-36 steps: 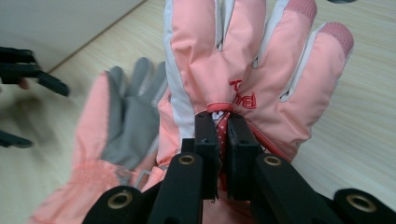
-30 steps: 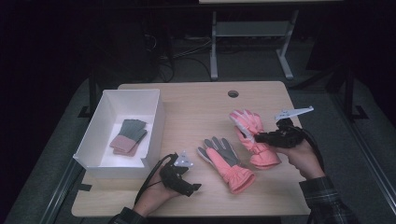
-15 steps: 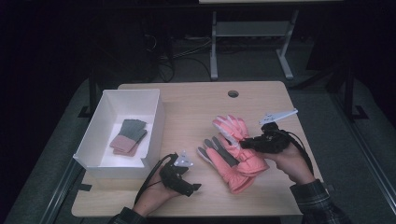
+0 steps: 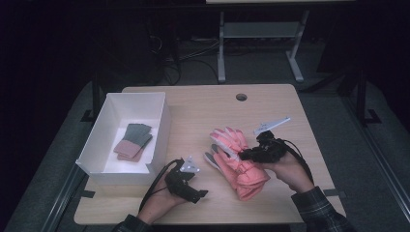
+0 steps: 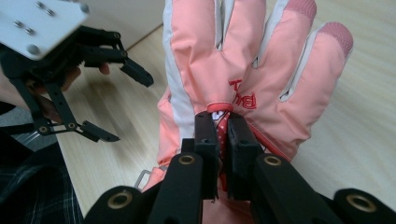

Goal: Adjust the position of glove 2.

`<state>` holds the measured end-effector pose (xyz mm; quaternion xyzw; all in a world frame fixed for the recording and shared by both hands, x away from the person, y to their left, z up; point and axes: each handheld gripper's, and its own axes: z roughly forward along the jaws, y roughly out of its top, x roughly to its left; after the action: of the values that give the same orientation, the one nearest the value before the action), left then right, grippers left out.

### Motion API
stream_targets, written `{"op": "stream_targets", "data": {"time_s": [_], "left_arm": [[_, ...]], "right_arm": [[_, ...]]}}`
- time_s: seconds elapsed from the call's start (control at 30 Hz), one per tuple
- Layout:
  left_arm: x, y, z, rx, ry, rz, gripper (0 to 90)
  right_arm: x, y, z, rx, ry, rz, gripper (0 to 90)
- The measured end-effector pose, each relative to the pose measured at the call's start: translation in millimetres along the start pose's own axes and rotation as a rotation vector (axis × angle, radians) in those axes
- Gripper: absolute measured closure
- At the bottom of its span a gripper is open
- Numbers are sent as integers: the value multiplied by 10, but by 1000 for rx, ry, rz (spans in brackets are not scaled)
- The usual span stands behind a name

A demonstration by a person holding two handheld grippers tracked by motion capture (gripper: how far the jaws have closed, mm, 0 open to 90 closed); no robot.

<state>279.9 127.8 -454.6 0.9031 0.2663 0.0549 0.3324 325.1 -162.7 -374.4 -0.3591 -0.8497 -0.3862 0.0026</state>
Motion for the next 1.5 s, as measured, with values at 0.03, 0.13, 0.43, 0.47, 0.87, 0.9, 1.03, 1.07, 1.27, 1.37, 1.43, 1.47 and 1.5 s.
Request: {"op": "stream_targets", "data": {"time_s": [0.03,0.13,0.43,0.47,0.87,0.9,1.03,1.07,1.27,1.37,1.43,1.47,1.5], "left_arm": [[-1,-1,0,0,0,0,141],[-3,0,2,2,-1,4,141],[-2,1,7,11,-2,9,142],[-4,1,8,11,-3,9,143],[-20,19,28,13,-15,-10,149],[-24,23,29,12,-10,-10,149],[-14,31,24,3,-43,-16,207],[-18,32,28,0,-45,-24,217],[-23,50,-28,-29,-53,-24,427],[-11,76,-56,-36,-87,-38,645],[-3,90,-62,-43,-98,-50,783],[-3,90,-62,-43,-98,-50,834],[3,114,-81,-50,-100,-54,896]], "right_arm": [[0,-5,25,5,-2,5,851],[-9,-20,96,21,-5,6,850],[-22,-56,316,81,-11,2,849],[-21,-59,350,90,-12,1,848],[-24,-94,565,162,-18,-11,824],[-23,-93,525,135,2,-22,720],[-5,-77,384,58,2,-54,575],[2,-72,357,46,-3,-60,565],[-40,-71,163,-49,-15,-67,609],[-79,-111,61,-94,-36,-93,820],[-98,-150,1,-111,-46,-90,900],[-98,-150,1,-111,-46,-90,900],[-140,-199,-52,-120,-53,-97,900]]}}
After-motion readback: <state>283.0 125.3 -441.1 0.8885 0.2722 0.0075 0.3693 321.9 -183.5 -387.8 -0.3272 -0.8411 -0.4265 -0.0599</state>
